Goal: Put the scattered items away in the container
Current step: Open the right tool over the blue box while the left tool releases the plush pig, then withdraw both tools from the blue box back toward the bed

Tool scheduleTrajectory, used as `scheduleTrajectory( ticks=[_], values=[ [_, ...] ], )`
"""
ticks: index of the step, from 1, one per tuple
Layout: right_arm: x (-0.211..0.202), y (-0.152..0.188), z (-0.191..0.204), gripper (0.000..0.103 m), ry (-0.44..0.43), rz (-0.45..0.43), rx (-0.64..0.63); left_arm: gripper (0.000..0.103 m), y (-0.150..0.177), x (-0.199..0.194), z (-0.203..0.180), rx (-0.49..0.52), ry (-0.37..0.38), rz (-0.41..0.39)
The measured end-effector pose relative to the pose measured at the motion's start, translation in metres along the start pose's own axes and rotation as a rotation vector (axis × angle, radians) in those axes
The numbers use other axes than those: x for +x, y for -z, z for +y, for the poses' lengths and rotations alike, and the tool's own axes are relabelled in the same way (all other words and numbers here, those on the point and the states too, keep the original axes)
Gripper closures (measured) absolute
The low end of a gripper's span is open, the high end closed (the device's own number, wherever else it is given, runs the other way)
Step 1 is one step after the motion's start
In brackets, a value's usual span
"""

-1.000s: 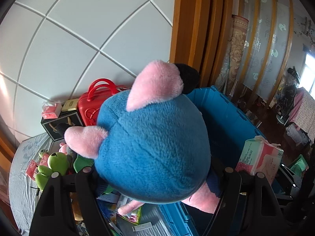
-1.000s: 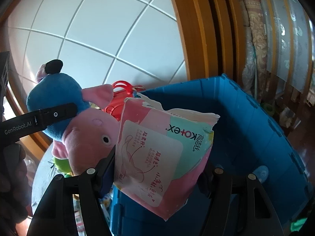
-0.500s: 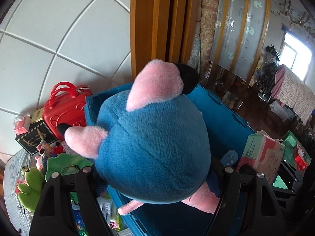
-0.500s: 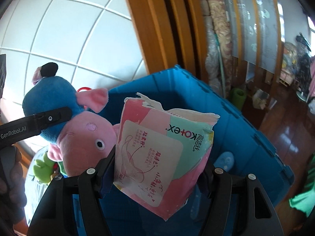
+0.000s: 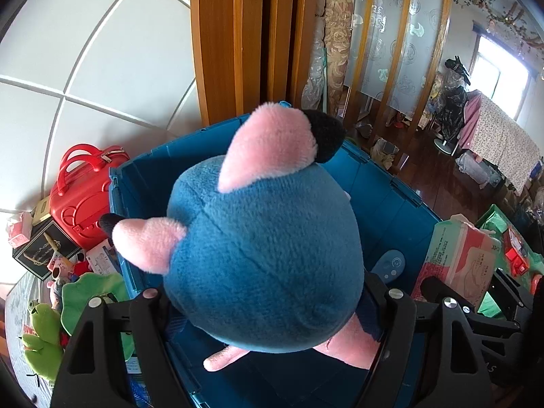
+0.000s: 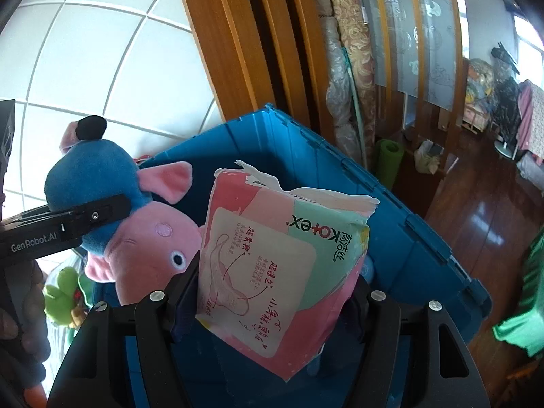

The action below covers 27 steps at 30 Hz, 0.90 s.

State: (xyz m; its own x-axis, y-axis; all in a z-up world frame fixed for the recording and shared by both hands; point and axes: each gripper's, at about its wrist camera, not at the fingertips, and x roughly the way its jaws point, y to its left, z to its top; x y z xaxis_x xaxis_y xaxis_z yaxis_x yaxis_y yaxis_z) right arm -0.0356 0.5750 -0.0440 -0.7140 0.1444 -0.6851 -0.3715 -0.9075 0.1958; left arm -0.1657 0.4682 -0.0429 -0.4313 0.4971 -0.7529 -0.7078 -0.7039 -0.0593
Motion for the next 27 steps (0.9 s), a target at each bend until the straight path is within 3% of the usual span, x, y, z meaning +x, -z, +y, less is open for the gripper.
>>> scheduleTrajectory(
  ticks=[5,7,9,12,27],
  values=[
    [0.003,-0.003,-0.001,0.034,0.001,0.001,0.004,0.024,-0.005,0.004,0.002,-0.007,0.018,0.000],
    [0.003,-0.005,-0.002,0.029,0.001,-0.007,0.007,0.019,-0.006,0.005,0.008,-0.032,0.045,0.000],
    [0.004,-0.007,-0.002,0.005,0.010,-0.021,0.006,0.012,-0.009,0.007,0.014,-0.064,0.053,0.002],
    [0.004,-0.011,0.000,0.005,0.010,-0.035,0.000,0.003,-0.010,0.007,0.019,-0.081,0.043,-0.009],
    [0.008,-0.012,0.005,0.005,0.007,-0.024,0.007,0.003,-0.009,0.006,0.027,-0.083,0.039,-0.002]
  ],
)
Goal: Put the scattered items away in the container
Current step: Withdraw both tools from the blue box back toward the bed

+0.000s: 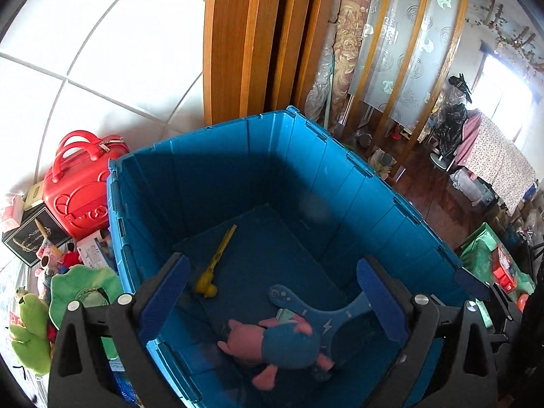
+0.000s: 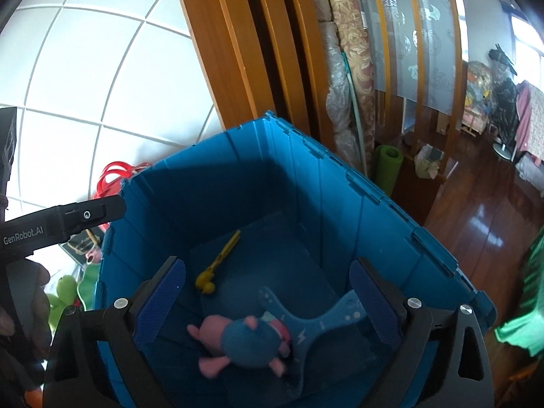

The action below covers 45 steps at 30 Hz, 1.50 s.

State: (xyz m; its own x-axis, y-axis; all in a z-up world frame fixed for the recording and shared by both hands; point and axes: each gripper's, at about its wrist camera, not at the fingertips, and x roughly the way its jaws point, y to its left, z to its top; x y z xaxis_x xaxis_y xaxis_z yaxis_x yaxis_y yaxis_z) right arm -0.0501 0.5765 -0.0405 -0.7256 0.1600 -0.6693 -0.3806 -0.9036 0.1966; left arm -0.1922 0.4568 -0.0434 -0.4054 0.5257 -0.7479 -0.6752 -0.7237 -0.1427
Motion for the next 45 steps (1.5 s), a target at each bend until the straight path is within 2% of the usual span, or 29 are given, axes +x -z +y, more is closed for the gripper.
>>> scheduleTrajectory(
  ticks=[9,20,34,45],
  values=[
    [-0.002,0.001,0.007,0.005,-0.001,-0.006,-0.010,0.003,0.006,-0.012,0.006,-0.011,-0.022,-0.014],
    [-0.004,0.004,0.041,0.005,-0.058,0.000,-0.085,0.003,0.030,-0.038,0.038,-0.074,-0.067,-0.039],
    [0.008,0.014,0.114,0.005,-0.157,0.040,-0.226,0.003,0.067,-0.085,0.113,-0.211,-0.164,-0.079],
    [0.008,0.032,0.187,0.004,-0.232,0.058,-0.338,0.003,0.119,-0.115,0.185,-0.333,-0.239,-0.070]
  ],
)
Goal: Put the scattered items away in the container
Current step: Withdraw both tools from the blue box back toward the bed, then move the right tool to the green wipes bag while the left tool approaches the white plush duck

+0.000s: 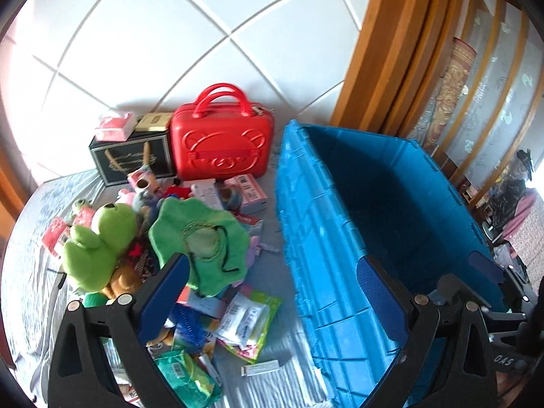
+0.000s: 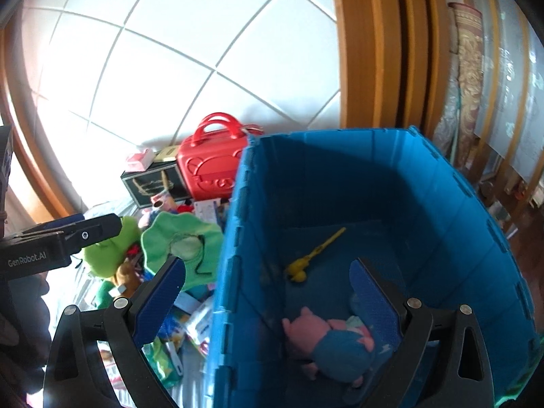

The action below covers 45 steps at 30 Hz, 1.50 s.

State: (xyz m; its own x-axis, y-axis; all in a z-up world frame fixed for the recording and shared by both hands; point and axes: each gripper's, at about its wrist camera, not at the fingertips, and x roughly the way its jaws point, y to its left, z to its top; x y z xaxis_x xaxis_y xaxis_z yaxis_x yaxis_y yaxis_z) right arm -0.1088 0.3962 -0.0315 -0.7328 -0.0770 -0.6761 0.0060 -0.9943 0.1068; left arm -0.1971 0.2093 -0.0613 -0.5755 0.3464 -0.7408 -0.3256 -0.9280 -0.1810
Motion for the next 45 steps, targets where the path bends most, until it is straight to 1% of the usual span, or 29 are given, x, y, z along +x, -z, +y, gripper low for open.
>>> scheduleTrajectory(
  ticks=[4,13,17,23,27,32,36,40,45],
  values=[
    [0.005,0.001,0.029,0.004,-0.023,0.008,-0.030,0.003,0.014,-0.006,0.035,-0.029,-0.042,0.008],
    [0.019,0.013,0.110,0.004,-0.111,0.026,-0.128,0.003,0.047,-0.023,0.112,-0.104,-0.097,0.030],
    [0.029,0.023,0.144,0.004,-0.151,0.044,-0.164,0.003,0.064,-0.025,0.141,-0.128,-0.132,0.052],
    [0.048,0.046,0.188,0.004,-0.176,0.086,-0.221,0.003,0.091,-0.022,0.187,-0.176,-0.176,0.097],
    [0.064,0.066,0.207,0.004,-0.195,0.124,-0.244,0.003,0.112,-0.018,0.215,-0.198,-0.193,0.135],
    [0.088,0.094,0.225,0.004,-0.210,0.191,-0.253,0.003,0.138,-0.010,0.245,-0.225,-0.175,0.193],
    [0.107,0.120,0.239,0.004,-0.203,0.237,-0.286,0.003,0.157,-0.003,0.261,-0.231,-0.172,0.230],
    [0.127,0.142,0.247,0.004,-0.206,0.290,-0.286,0.003,0.178,0.009,0.276,-0.231,-0.181,0.275],
    [0.149,0.169,0.254,0.004,-0.188,0.325,-0.292,0.003,0.207,0.025,0.295,-0.230,-0.199,0.324]
  ],
)
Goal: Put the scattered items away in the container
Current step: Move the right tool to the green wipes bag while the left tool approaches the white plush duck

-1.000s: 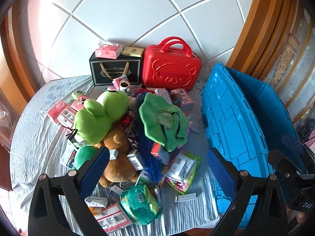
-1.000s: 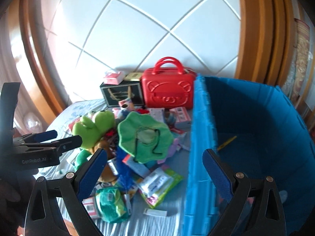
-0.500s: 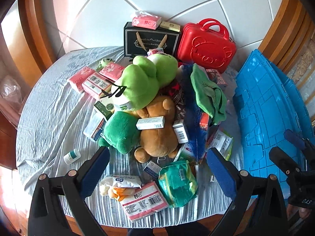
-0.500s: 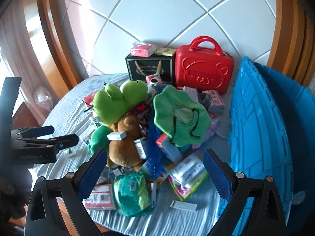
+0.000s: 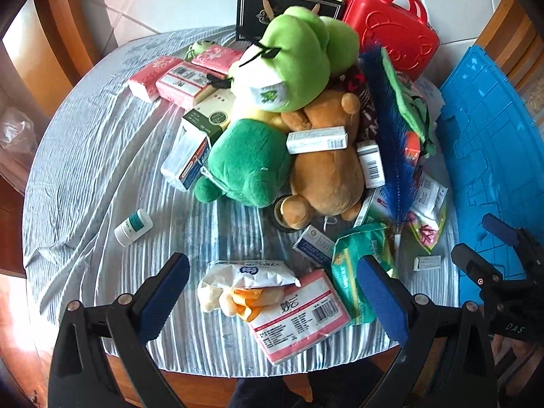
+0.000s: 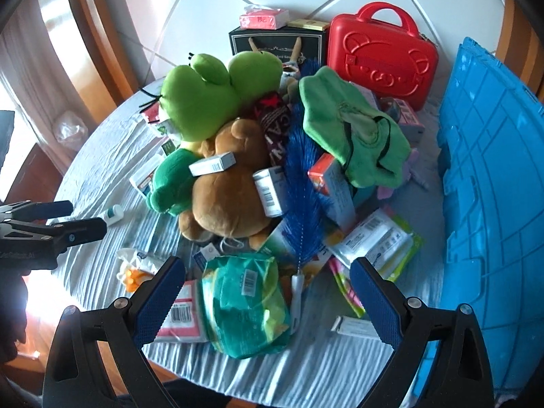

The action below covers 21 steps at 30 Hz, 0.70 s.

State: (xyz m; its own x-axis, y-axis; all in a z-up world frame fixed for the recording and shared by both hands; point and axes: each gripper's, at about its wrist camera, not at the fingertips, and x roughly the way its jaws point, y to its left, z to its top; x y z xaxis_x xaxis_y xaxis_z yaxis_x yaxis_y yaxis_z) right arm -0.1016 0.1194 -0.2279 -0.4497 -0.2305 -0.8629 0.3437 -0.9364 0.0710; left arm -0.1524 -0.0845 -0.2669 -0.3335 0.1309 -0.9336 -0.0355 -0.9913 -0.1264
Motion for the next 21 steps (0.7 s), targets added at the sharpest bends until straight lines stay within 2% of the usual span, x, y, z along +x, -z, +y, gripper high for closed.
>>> scheduleTrajectory(
  ticks=[8,12,21],
  values=[
    [0.059,0.030,0.017,0.004,0.006,0.081,-0.001,0.003,0.028,0.055,0.026,0.012,-0.012,0.091],
    [0.085,0.042,0.025,0.004,0.012,0.124,0.005,0.003,0.036,0.076,0.031,0.005,0.010,0.113],
    [0.110,0.060,0.029,0.004,0.038,0.169,0.037,0.003,0.040,0.109,0.027,0.099,0.007,0.163]
  ],
)
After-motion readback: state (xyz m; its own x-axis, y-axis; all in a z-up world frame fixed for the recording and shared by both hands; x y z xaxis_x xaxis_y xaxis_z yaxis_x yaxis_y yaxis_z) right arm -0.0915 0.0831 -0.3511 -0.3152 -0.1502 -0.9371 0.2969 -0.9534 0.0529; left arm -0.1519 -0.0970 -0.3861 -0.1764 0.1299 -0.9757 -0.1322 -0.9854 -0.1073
